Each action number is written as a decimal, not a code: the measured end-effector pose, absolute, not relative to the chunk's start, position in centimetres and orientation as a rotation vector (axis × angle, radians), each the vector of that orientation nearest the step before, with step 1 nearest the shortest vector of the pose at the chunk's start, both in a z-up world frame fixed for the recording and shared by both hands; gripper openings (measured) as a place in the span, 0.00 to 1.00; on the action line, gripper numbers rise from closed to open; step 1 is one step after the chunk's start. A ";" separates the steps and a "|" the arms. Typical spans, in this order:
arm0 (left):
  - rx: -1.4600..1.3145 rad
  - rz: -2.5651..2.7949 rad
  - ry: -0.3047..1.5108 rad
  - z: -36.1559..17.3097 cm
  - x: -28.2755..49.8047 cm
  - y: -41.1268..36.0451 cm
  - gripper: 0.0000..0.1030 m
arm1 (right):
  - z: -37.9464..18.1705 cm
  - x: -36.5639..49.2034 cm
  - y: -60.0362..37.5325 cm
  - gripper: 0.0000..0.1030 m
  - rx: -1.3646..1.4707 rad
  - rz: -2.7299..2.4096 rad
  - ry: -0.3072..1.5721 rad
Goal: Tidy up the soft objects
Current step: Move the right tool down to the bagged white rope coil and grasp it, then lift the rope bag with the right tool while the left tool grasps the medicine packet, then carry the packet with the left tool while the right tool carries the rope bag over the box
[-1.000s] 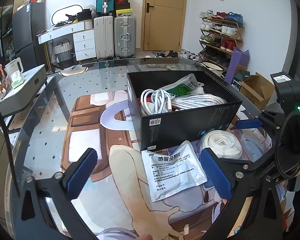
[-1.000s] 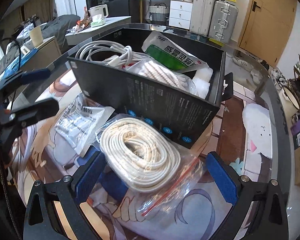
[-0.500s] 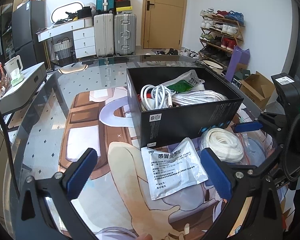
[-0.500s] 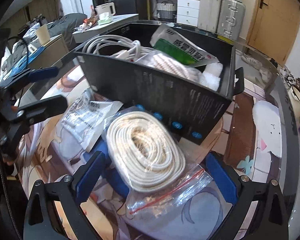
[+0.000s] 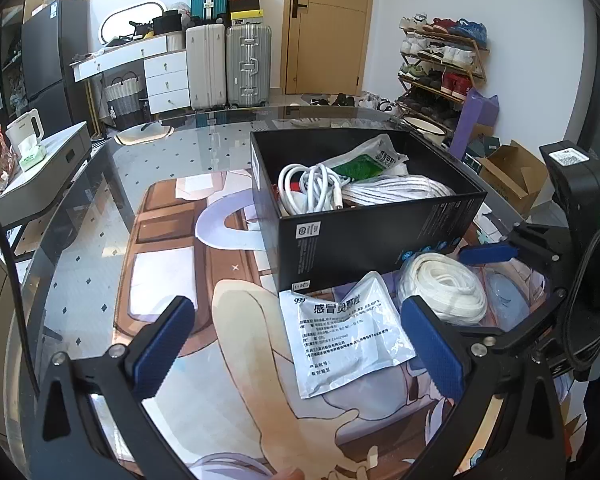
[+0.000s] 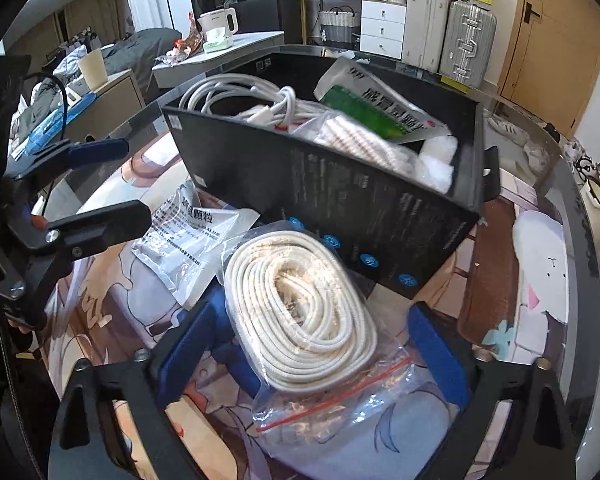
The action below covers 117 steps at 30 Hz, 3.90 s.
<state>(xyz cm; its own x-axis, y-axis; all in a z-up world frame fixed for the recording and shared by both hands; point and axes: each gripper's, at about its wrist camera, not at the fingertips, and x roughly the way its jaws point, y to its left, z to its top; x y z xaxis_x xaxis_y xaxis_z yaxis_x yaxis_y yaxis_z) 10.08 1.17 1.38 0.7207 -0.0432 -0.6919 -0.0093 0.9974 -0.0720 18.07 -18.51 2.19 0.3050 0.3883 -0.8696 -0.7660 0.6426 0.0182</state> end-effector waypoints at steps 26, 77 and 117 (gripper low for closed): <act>-0.060 -0.044 0.837 0.4 11.1 -0.1 1.00 | 5.2 15.4 -20.1 0.43 -0.479 0.829 0.904; 0.002 -0.104 0.897 -0.8 11.9 -3.6 0.45 | 9.8 15.0 -22.6 0.43 -0.405 0.820 0.805; -0.049 -0.087 0.633 8.8 11.4 0.5 0.42 | 12.2 18.4 -23.0 0.43 -0.206 0.666 0.781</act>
